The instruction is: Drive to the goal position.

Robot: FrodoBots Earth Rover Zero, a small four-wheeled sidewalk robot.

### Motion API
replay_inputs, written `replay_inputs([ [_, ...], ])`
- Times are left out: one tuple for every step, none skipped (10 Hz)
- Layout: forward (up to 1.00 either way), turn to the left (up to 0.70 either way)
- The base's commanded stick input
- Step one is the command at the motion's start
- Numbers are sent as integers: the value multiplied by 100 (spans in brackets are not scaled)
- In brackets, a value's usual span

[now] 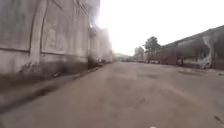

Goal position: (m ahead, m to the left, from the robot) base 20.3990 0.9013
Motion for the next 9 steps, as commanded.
replay_inputs([
  [50, -50],
  [50, -4],
  [50, 0],
  [50, 0],
  [50, 0],
  [50, 0],
  [50, 0],
  [50, 0],
  [50, 0],
])
